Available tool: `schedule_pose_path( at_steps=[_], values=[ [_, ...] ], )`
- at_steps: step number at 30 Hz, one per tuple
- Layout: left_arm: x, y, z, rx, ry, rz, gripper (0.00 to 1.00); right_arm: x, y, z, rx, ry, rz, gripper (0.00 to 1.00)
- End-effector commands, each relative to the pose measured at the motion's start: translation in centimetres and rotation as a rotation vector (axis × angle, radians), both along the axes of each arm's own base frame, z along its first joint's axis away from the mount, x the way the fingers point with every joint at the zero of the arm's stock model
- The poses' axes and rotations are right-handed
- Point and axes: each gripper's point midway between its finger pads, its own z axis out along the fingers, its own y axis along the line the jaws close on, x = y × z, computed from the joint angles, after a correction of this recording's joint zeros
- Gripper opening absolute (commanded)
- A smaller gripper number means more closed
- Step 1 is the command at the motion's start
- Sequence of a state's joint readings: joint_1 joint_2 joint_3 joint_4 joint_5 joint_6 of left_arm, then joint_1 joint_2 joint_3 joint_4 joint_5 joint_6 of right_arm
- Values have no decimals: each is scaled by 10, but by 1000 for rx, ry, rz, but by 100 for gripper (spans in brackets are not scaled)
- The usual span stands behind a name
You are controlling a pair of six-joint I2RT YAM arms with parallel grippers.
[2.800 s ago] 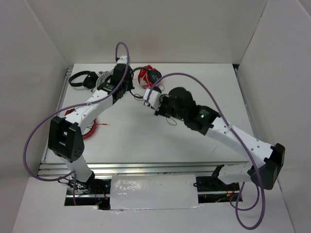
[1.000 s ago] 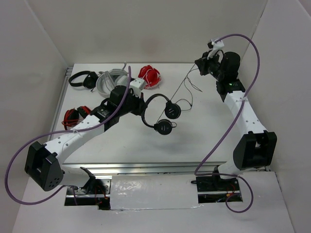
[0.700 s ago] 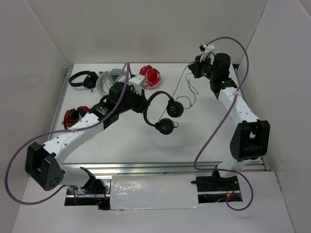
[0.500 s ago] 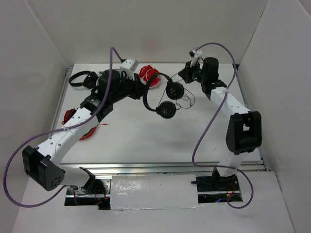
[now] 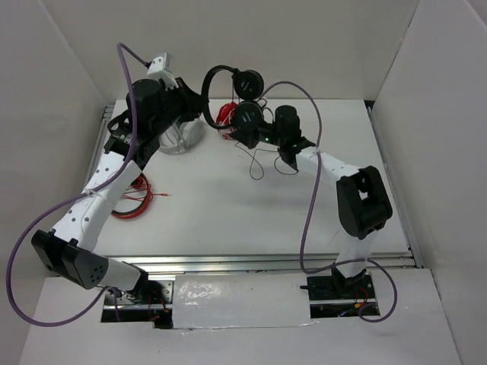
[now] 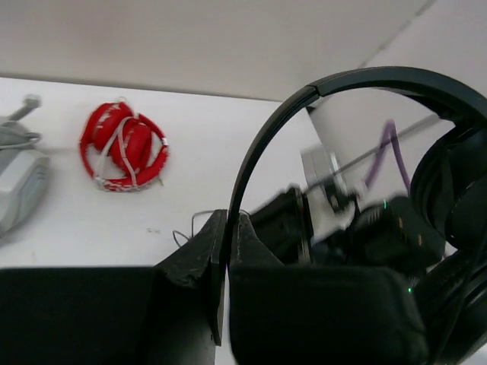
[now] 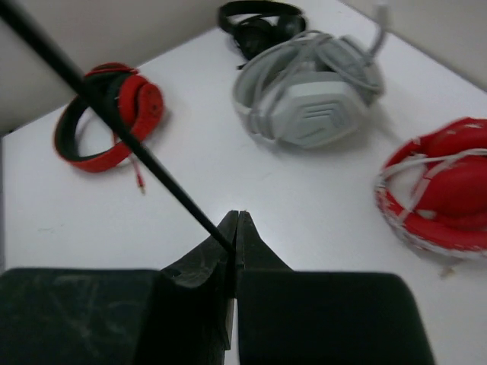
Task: Wrap the headphones
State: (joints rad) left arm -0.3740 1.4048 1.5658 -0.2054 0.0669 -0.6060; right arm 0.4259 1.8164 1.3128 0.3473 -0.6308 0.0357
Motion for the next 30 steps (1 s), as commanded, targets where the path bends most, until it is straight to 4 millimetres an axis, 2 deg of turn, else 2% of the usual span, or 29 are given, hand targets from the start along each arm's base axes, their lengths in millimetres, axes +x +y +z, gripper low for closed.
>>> schedule_pose_path(
  at_steps=[1,2,3,4,6,10,11,12,13,14,15,16,17,18,19,20,21,22,23,24,25,26,28,29,30],
  values=[
    [-3,38,76,-157,-134,196,0,-42,30,-10,100,-21,126,0],
    [-2,42,75,-152,-129,221,0,-56,35,-6,128,-35,175,0],
    [1,51,73,-151,-124,273,0,-67,41,7,186,-65,209,0],
    [5,53,68,-149,-113,296,0,-81,42,-4,195,-44,237,1],
    [10,62,57,-143,-78,352,0,-100,44,10,257,-68,288,3],
    [28,85,29,-126,-23,518,0,-132,46,2,256,-45,314,0],
    [30,88,25,-117,-17,546,0,-140,45,11,255,-72,323,0],
    [33,93,17,-99,2,581,0,-147,46,7,235,-52,335,0],
    [40,98,6,-74,21,632,0,-157,46,15,233,-66,341,0],
    [42,99,1,-57,29,653,0,-160,46,8,195,-51,327,0],
    [43,101,-6,-33,46,675,0,-153,44,6,168,-46,255,0],
    [47,104,-16,-10,62,719,0,-157,45,19,157,-75,224,0],
    [48,106,-22,6,77,739,0,-153,41,6,81,-48,165,0],
    [48,107,-30,31,92,757,0,-148,38,5,49,-46,102,0],
    [50,105,-38,49,106,771,0,-130,30,11,23,-64,-27,0],
    [50,108,-42,67,110,797,0,-134,27,5,-40,-55,-62,0],
    [52,107,-51,109,114,797,0,-127,23,15,-58,-69,-120,0],
    [51,104,-55,127,117,804,0,-113,9,13,-127,-97,-224,0],
    [50,108,-56,154,114,841,0,-112,-1,3,-202,-75,-282,0],
    [50,108,-61,197,117,848,0,-105,-7,11,-232,-95,-335,0],
    [47,107,-64,226,123,854,0,-100,-16,8,-294,-115,-380,0],
    [45,109,-67,281,120,852,0,-88,-34,6,-373,-111,-497,0],
    [40,104,-69,312,108,852,0,-80,-55,1,-489,-122,-591,0],
    [38,104,-72,340,104,853,0,-73,-73,3,-540,-134,-692,0],
    [32,110,-76,379,104,884,0,-65,-77,5,-567,-143,-740,0]
  ],
)
